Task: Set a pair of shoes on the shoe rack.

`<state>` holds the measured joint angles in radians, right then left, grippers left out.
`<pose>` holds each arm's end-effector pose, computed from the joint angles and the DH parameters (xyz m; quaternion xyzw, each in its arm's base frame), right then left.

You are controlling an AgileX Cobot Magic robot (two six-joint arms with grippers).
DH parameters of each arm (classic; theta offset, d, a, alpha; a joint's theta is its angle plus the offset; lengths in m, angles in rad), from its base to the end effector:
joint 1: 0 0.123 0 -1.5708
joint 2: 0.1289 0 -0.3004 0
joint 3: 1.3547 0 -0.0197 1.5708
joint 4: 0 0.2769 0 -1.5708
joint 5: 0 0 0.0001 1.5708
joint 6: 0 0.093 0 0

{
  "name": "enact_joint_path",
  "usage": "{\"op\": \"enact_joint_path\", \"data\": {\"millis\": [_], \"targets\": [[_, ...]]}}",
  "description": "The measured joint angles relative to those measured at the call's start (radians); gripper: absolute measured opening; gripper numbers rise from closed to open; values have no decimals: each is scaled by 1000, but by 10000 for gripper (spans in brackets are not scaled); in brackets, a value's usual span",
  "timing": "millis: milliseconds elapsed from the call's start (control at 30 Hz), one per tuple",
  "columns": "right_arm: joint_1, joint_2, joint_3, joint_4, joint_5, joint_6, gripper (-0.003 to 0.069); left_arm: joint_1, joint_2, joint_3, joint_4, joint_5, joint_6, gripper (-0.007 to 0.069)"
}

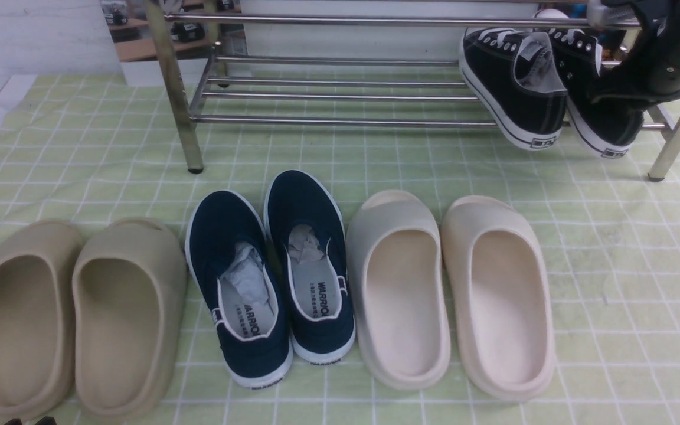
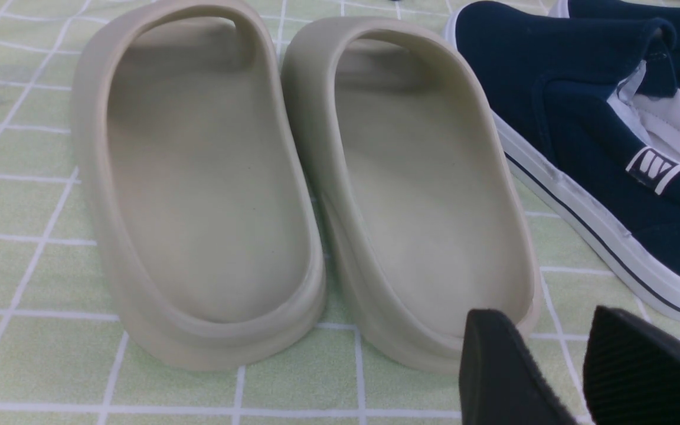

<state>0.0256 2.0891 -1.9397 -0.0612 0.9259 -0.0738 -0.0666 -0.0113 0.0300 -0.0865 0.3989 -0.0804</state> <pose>0.5098 0.0085 0.2875 -0.0581 0.9557 -0.0356 0.2863 0.0642 -0.0074 0.1667 -0.0283 0.8128 -0.0794 0.5764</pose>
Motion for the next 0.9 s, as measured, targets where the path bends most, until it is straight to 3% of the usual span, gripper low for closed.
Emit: {"op": "enact_joint_path", "data": {"millis": [467,600,633,733,900], "targets": [[-2,-11,10,27,-60,111,165,0,0,0,0,0,0,238],[-2,-29,11,47,-105,126,279,0,0,0,0,0,0,238],[-2,-47,10,48,-153,129,359,0,0,0,0,0,0,238],[-3,-84,9,48,-177,130,486,0,0,0,0,0,0,238],[-3,-112,8,45,-123,130,559,0,0,0,0,0,0,238]]}}
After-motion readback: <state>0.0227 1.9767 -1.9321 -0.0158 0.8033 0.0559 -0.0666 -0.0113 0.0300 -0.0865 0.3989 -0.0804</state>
